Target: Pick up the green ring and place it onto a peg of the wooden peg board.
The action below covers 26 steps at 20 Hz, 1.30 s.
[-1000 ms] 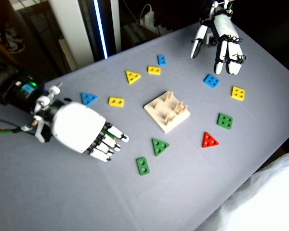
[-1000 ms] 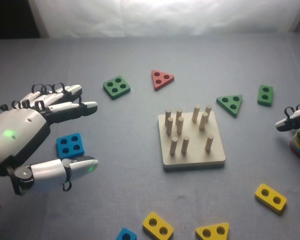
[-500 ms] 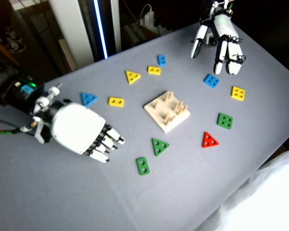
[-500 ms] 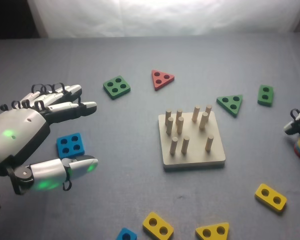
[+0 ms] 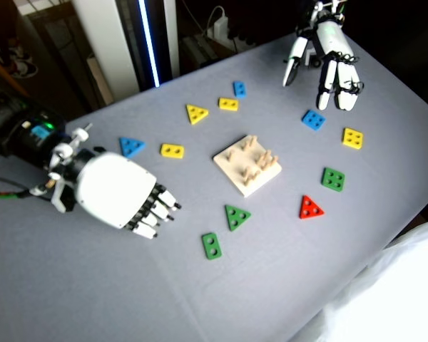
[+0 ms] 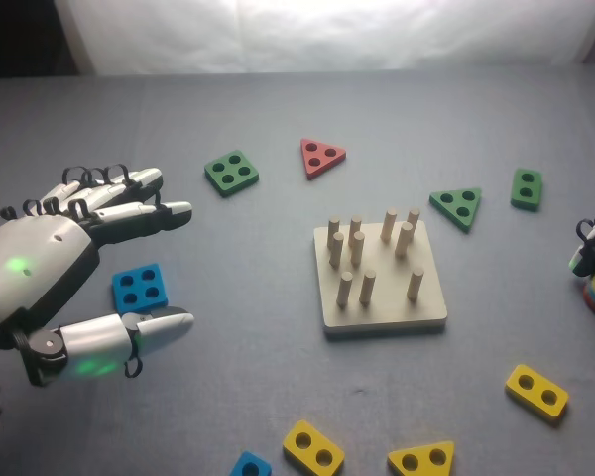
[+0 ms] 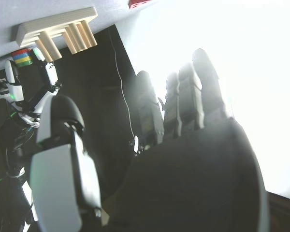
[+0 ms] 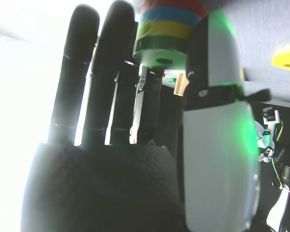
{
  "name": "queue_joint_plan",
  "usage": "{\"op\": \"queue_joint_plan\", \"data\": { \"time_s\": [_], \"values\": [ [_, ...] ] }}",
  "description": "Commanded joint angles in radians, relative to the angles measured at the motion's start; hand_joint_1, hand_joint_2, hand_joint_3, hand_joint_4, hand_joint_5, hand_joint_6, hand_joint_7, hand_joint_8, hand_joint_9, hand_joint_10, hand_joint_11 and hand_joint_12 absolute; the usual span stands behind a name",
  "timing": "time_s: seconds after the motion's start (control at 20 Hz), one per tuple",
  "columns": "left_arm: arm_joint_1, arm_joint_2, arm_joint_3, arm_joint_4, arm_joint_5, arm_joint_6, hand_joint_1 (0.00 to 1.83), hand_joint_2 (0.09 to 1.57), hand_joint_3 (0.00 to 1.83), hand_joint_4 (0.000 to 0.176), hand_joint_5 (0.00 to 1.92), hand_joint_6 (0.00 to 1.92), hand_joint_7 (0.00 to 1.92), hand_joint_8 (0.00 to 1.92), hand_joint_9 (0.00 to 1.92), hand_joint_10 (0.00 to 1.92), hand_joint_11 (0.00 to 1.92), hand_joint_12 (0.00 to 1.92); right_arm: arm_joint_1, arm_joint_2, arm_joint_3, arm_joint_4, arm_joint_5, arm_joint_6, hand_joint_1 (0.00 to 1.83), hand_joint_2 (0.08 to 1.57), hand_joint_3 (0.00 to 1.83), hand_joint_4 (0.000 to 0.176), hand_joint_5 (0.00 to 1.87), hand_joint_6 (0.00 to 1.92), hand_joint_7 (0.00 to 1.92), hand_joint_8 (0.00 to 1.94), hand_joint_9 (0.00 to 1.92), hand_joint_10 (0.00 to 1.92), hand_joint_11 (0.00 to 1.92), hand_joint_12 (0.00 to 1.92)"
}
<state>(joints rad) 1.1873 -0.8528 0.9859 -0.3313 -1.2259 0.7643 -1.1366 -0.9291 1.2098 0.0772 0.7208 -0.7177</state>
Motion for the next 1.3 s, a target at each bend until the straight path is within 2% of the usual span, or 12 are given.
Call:
{"op": "queue_joint_plan", "data": {
  "time_s": [0.0,0.05,0.1,0.25,0.3,0.4,0.55,0.6,0.75,1.0,1.05,1.25],
  "values": [
    [-0.009,-0.011,0.001,0.019,-0.123,-0.006,0.72,1.07,0.0,0.033,0.49,0.0,0.18,0.0,0.14,0.0,0.0,0.58,0.01,0.001,0.006,0.012,0.09,-0.003,1.29,1.03,0.0,0.0,1.09,0.85,1.28,0.41,1.17,0.75,0.94,1.2],
    [-0.008,-0.011,0.001,0.019,-0.123,-0.006,0.71,1.07,0.0,0.029,0.49,0.0,0.18,0.0,0.15,0.0,0.0,0.57,0.01,0.001,0.006,0.012,0.09,-0.003,1.27,1.03,0.0,0.022,1.12,0.78,1.25,0.51,1.18,0.66,0.89,1.26],
    [-0.008,-0.012,0.001,0.019,-0.123,-0.006,0.72,1.07,0.0,0.026,0.49,0.0,0.18,0.0,0.14,0.0,0.0,0.57,0.01,0.001,0.006,0.012,0.09,-0.003,1.37,1.03,0.0,0.0,1.09,0.8,1.23,0.47,1.12,0.9,0.83,1.19],
    [-0.005,-0.012,0.001,0.018,-0.123,-0.008,0.72,1.07,0.0,0.02,0.5,0.0,0.19,0.0,0.15,0.0,0.0,0.58,0.042,0.001,0.002,-0.011,0.092,-0.003,1.4,1.02,0.0,0.0,1.15,0.62,1.19,0.62,1.08,0.99,0.87,1.24],
    [-0.002,-0.012,0.001,0.017,-0.124,-0.009,0.72,1.06,0.0,0.021,0.5,0.0,0.19,0.0,0.16,0.0,0.0,0.6,0.06,0.001,-0.002,-0.033,0.099,-0.003,1.29,1.02,0.0,0.0,1.2,0.58,1.19,0.69,1.13,0.86,0.98,1.28],
    [-0.001,-0.013,0.001,0.017,-0.125,-0.01,0.72,1.06,0.0,0.036,0.5,0.0,0.2,0.0,0.17,0.0,0.0,0.64,0.097,0.001,-0.014,-0.081,0.132,0.006,1.4,1.03,0.0,0.0,1.14,0.61,1.14,0.67,1.14,0.94,1.03,1.2],
    [0.0,-0.014,0.002,0.017,-0.125,-0.011,0.72,1.05,0.0,0.031,0.5,0.0,0.2,0.0,0.17,0.0,0.0,0.65,0.124,0.001,-0.016,-0.156,0.203,0.096,1.4,1.03,0.0,0.0,1.13,0.65,1.11,0.69,1.15,0.92,1.07,1.1],
    [0.001,-0.014,0.002,0.017,-0.125,-0.011,0.71,1.05,0.0,0.033,0.5,0.0,0.2,0.0,0.17,0.0,0.0,0.65,0.131,0.001,-0.016,-0.169,0.214,0.109,1.29,1.03,0.0,0.0,1.2,0.57,1.13,0.79,1.16,0.77,1.08,1.14],
    [0.003,-0.014,0.002,0.016,-0.125,-0.011,0.73,1.04,0.0,0.033,0.5,0.0,0.2,0.0,0.16,0.0,0.0,0.61,0.166,0.001,-0.023,-0.225,0.245,0.138,1.26,1.06,0.0,0.0,1.26,0.4,1.02,1.06,1.1,0.76,0.99,1.17],
    [0.003,-0.017,0.005,0.016,-0.125,-0.014,0.69,1.05,0.0,0.032,0.5,0.0,0.2,0.0,0.16,0.0,0.0,0.57,0.223,-0.001,-0.039,-0.315,0.283,0.172,1.27,1.09,0.0,0.0,1.28,0.19,0.93,1.32,0.97,1.33,0.93,1.54],
    [0.003,-0.017,0.005,0.017,-0.125,-0.014,0.68,1.05,0.0,0.032,0.5,0.0,0.2,0.0,0.17,0.0,0.0,0.6,0.236,-0.005,-0.039,-0.335,0.287,0.182,1.23,1.02,0.0,0.0,1.3,0.36,0.91,1.28,0.93,1.44,0.9,1.61],
    [0.003,-0.017,0.006,0.017,-0.124,-0.015,0.67,1.05,0.0,0.05,0.49,0.0,0.19,0.0,0.17,0.0,0.0,0.61,0.284,-0.029,-0.031,-0.403,0.288,0.205,1.21,0.98,0.0,0.0,1.32,0.38,0.9,1.48,0.88,1.68,0.85,1.85]
  ]
}}
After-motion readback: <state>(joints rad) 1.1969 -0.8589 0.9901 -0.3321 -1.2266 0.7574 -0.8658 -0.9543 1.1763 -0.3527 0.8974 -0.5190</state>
